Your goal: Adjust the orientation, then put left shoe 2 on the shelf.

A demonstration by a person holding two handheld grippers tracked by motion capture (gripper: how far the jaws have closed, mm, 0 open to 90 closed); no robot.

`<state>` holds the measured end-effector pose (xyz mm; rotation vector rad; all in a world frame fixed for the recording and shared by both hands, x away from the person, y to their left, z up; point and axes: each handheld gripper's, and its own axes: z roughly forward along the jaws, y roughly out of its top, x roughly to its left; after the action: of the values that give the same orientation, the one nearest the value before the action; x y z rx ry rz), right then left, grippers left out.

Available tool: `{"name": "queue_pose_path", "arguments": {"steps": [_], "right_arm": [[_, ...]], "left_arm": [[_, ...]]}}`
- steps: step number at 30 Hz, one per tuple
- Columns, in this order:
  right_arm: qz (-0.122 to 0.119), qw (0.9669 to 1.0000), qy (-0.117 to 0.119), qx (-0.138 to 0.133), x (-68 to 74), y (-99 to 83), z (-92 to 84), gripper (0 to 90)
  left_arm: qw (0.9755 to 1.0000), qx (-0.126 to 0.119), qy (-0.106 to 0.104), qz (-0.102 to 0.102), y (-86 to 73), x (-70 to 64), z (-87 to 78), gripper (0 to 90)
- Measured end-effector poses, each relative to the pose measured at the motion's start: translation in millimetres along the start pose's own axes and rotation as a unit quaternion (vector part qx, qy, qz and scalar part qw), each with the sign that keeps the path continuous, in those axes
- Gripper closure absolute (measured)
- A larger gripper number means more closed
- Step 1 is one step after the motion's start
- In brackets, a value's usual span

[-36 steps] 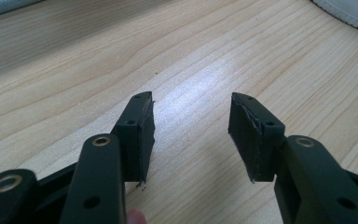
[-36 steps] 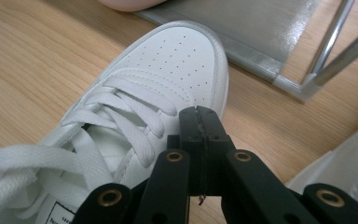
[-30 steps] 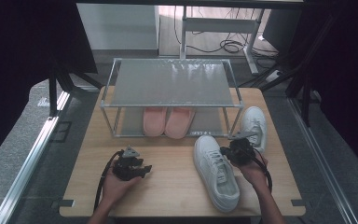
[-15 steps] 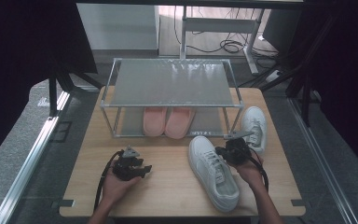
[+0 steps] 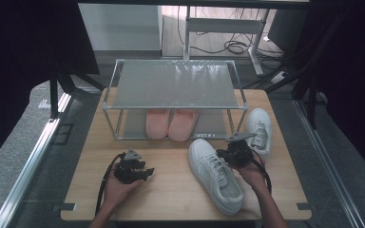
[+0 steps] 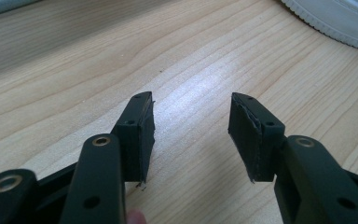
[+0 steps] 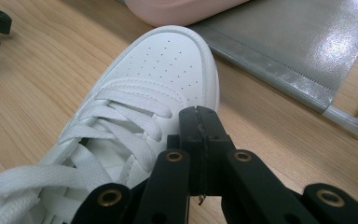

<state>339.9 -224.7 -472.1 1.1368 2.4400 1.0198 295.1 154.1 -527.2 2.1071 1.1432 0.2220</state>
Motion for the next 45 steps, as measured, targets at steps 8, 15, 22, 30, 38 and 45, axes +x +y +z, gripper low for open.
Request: {"name": "queue_pose_path", "arguments": {"steps": [8,15,22,30,38,45], "right_arm": [[0.007,0.9993,-0.012,-0.034,-6.2,-1.4,-21.4,90.0],[0.023,0.9984,-0.004,-0.051,-14.6,-17.7,-40.2,87.6],[0.033,0.9965,-0.004,-0.076,-13.6,-37.1,-59.1,80.8],[0.032,0.9935,-0.007,-0.109,-3.3,-55.8,-88.5,66.9],[0.037,0.9908,-0.005,-0.13,3.7,-66.2,-105.4,57.6],[0.042,0.9906,-0.003,-0.13,9.8,-77.8,-111.5,54.5]], "left_arm": [[1.0,-0.004,0.001,-0.006,-2.5,4.4,-3.2,51.2],[0.9998,-0.006,0.003,-0.019,-6.4,9.0,-4.7,51.3],[0.9999,-0.005,0.002,-0.016,-5.8,9.0,-3.1,51.3],[0.9999,-0.005,0.003,-0.015,-4.8,7.1,-3.0,51.2],[0.9999,-0.012,0.005,-0.01,-3.7,5.6,-6.2,51.0],[0.9999,-0.014,0.005,-0.009,-2.8,5.4,-6.9,50.6]]}}
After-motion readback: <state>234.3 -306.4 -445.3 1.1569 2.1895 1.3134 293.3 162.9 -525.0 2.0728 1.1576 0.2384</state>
